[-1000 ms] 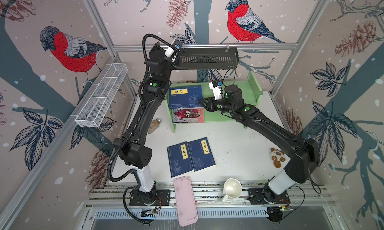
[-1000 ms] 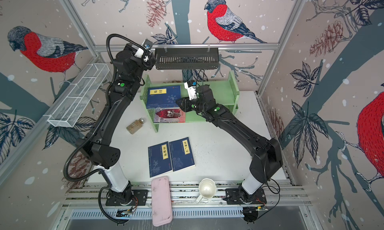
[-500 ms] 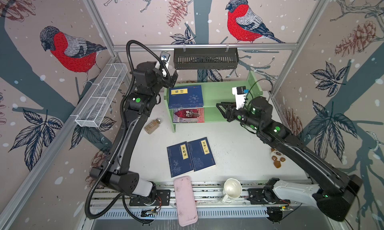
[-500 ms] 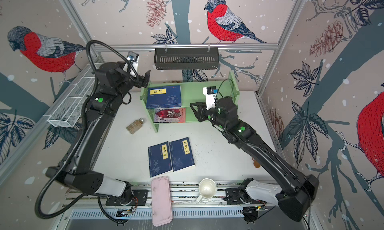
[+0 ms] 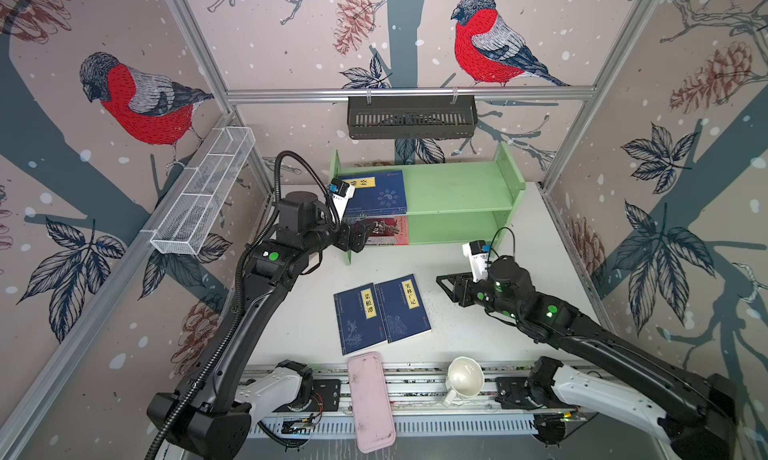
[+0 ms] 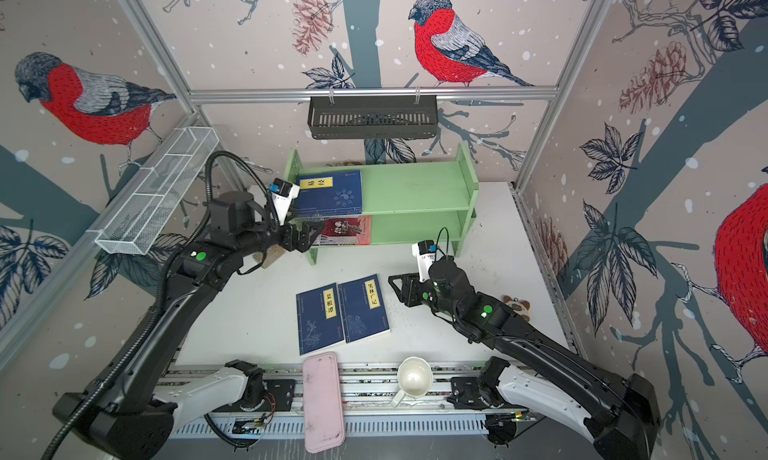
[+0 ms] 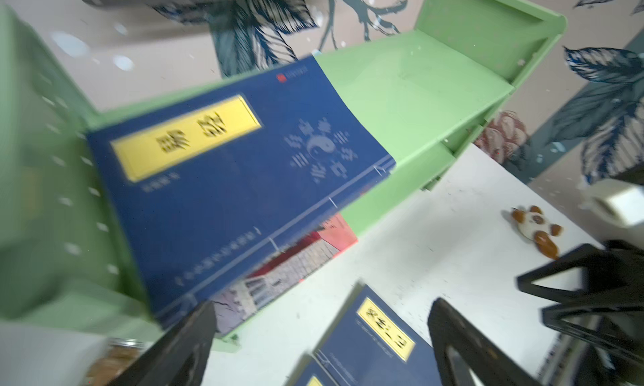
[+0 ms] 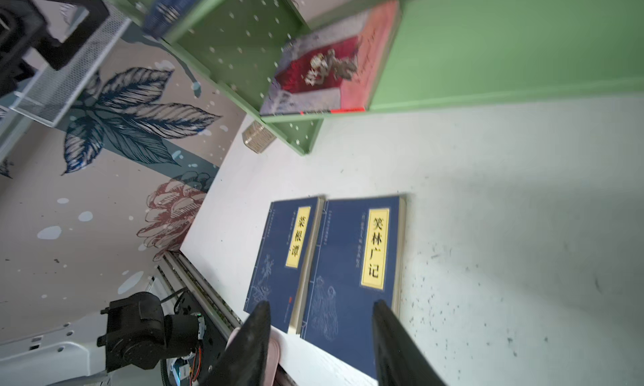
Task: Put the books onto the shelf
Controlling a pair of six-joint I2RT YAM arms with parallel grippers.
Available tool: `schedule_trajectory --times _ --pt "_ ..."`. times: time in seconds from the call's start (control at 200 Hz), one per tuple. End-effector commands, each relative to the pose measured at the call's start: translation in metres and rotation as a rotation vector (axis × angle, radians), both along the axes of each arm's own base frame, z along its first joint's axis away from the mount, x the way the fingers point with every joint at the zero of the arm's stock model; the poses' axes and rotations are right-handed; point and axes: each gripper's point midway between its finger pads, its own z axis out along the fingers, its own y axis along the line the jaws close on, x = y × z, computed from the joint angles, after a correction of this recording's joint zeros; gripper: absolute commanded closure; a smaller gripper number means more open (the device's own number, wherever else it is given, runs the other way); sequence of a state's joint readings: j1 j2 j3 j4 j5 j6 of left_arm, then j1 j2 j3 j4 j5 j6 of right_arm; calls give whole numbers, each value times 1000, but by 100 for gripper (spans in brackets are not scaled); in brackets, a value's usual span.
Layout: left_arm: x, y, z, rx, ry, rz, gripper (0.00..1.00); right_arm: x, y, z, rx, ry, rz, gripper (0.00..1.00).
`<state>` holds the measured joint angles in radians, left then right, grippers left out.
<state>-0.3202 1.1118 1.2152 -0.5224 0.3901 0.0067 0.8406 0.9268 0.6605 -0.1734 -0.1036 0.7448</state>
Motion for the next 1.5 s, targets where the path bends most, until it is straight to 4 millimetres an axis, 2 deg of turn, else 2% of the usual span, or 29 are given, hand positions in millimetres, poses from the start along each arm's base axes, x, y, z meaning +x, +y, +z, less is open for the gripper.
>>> schedule_trajectory --times 0.0,0.15,0.265,0.295,0.32,0.45,0.56,0.705,0.95,1.17,1.271,1.496 --pt "-21 -19 -12 -104 105 -94 6 -8 15 -25 34 145 31 47" --pt "-25 -26 -36 -151 188 -94 7 -12 29 -70 -55 292 85 47" --pt "-29 -30 -57 -177 248 -89 8 -11 41 -91 -70 339 131 48" --pt "-28 -30 -56 -186 249 -83 8 -10 44 -97 -67 358 140 48" --pt "-29 -29 -66 -185 272 -72 8 -9 45 -102 -68 374 146 49" --pt "-31 -26 -75 -178 288 -56 8 -9 54 -120 -100 418 187 54" --pt "-32 -23 -76 -174 282 -37 8 -6 49 -136 -179 447 163 56" --pt "-32 -20 -82 -161 282 -24 8 -5 43 -146 -229 450 140 58" --pt "-33 -20 -92 -159 305 -21 8 10 30 -144 -286 411 56 58" --pt "-34 -19 -106 -155 331 -9 7 -1 47 -141 -184 445 145 59" --pt "-35 -18 -115 -147 351 0 7 -3 47 -145 -180 461 150 62" --pt "-35 -18 -119 -148 358 4 6 -10 49 -149 -142 486 177 65"
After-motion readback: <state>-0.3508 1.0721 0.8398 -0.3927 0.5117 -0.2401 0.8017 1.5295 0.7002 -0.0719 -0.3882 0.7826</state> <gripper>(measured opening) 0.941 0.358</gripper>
